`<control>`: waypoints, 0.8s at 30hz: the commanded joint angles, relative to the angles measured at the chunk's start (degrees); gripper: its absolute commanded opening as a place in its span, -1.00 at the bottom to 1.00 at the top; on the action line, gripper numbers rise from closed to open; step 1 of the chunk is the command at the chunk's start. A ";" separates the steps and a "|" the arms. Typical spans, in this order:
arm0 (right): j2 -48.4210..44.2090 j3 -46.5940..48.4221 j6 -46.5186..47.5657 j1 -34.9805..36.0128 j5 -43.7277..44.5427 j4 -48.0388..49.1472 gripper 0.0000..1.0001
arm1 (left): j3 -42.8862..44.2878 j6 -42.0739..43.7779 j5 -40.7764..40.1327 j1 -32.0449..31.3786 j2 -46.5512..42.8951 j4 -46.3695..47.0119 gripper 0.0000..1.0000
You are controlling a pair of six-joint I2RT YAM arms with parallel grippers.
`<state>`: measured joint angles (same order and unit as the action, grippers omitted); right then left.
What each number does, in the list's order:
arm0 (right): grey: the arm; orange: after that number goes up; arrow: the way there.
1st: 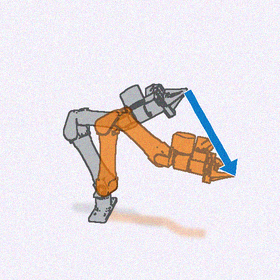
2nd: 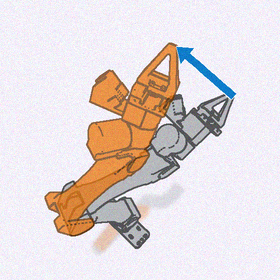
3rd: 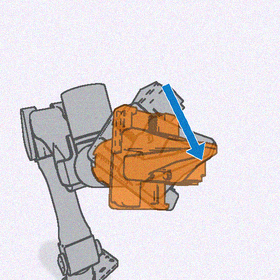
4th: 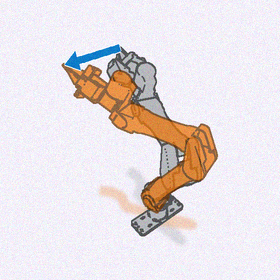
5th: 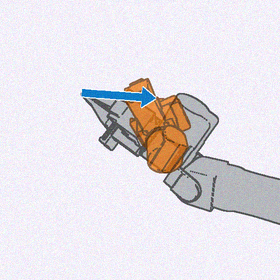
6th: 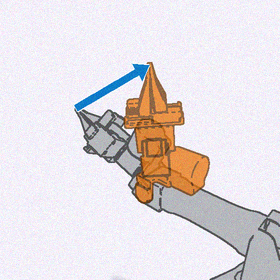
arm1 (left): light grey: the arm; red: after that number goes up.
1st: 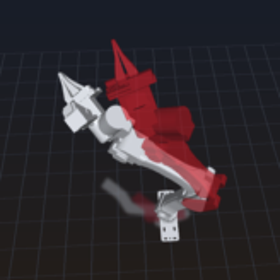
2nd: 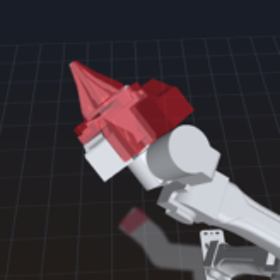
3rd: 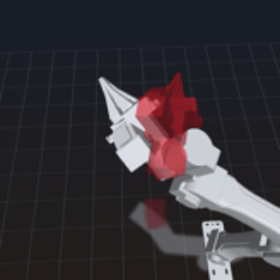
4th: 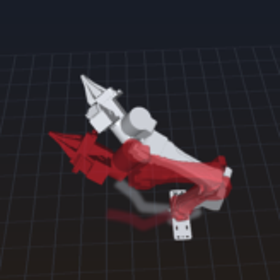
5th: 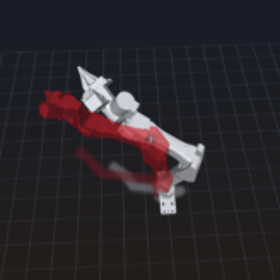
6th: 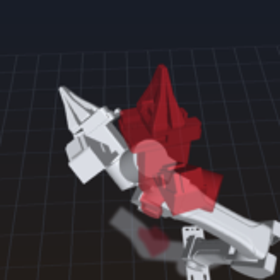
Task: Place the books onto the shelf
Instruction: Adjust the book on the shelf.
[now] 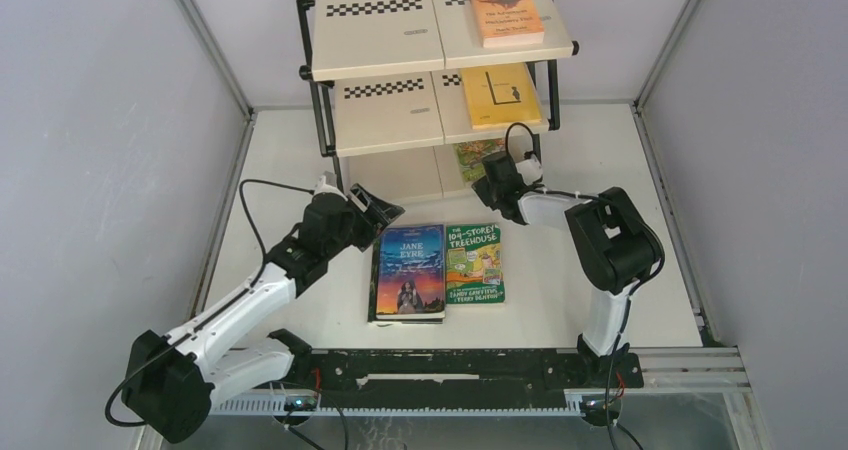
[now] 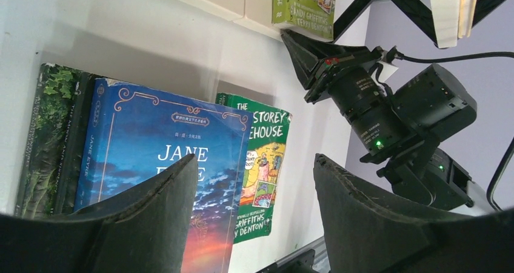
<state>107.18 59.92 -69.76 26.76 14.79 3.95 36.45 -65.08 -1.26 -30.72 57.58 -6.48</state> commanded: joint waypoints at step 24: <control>-6.56 2.48 6.99 -0.13 -1.51 -3.58 -0.46 | 4.33 1.61 2.40 0.22 2.44 1.40 0.47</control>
<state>107.02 62.00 -66.41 26.74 12.80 1.58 36.58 -64.93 -1.08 -30.72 60.01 -6.11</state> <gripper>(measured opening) 0.210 0.736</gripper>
